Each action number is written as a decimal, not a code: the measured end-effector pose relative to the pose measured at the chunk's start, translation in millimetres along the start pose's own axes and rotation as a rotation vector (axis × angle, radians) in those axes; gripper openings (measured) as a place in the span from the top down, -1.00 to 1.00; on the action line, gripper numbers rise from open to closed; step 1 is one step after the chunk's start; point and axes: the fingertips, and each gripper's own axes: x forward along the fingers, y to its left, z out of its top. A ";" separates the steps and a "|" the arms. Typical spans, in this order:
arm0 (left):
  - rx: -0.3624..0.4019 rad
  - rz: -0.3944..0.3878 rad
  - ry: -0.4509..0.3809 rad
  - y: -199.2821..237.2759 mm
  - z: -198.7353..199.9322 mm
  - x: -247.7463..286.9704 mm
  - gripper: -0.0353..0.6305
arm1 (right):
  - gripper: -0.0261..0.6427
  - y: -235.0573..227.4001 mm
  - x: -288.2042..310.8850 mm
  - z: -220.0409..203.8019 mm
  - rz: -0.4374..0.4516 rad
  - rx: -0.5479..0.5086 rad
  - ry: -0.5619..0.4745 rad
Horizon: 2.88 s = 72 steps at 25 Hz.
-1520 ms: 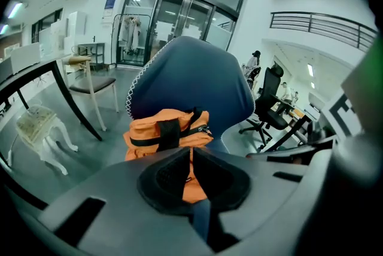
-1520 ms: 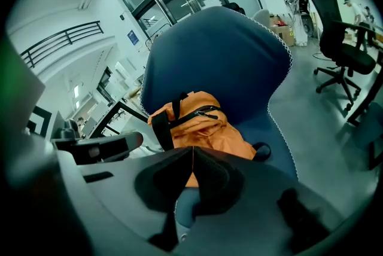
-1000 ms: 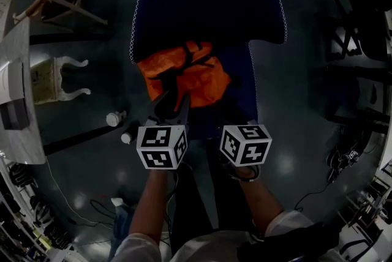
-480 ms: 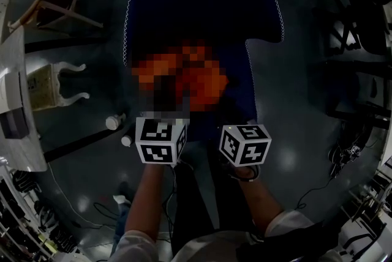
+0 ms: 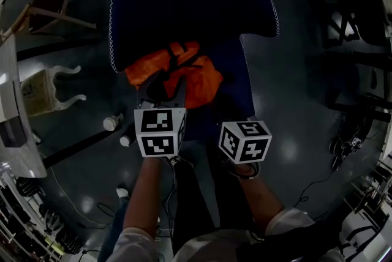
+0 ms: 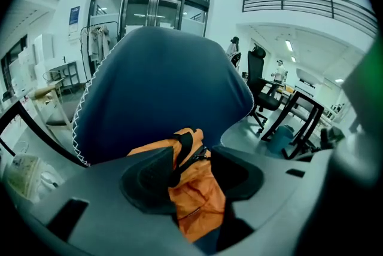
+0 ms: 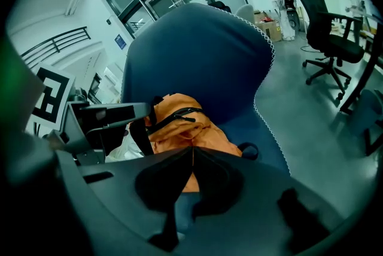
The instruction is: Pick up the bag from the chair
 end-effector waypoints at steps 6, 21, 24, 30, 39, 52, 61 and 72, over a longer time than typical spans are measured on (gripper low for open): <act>0.032 0.057 0.037 4.2 -3.2 11.9 0.31 | 0.83 -7.2 2.2 -0.5 0.000 0.009 0.003; -0.002 0.165 0.105 15.8 -13.7 30.8 0.53 | 0.83 -28.1 3.0 -2.9 -0.019 0.038 0.014; -0.019 0.184 0.105 16.3 -15.3 31.0 0.60 | 0.83 -31.1 2.7 -3.3 -0.017 0.042 0.014; -0.029 0.189 0.112 17.8 -16.7 29.1 0.65 | 0.83 -31.9 1.7 -2.2 -0.016 0.048 0.013; -0.036 0.180 0.121 13.0 -15.0 19.2 0.68 | 0.83 -26.0 -6.6 3.0 -0.005 0.044 -0.001; -0.062 0.157 0.127 7.8 -14.0 -18.9 0.79 | 0.83 3.4 -28.0 15.6 0.025 0.023 -0.042; -0.110 0.160 0.102 10.2 -6.9 -57.0 0.81 | 0.83 29.7 -47.1 28.0 0.051 -0.008 -0.060; -0.168 0.142 0.070 -3.3 -1.5 -127.1 0.82 | 0.83 74.3 -95.0 39.5 0.103 -0.093 -0.092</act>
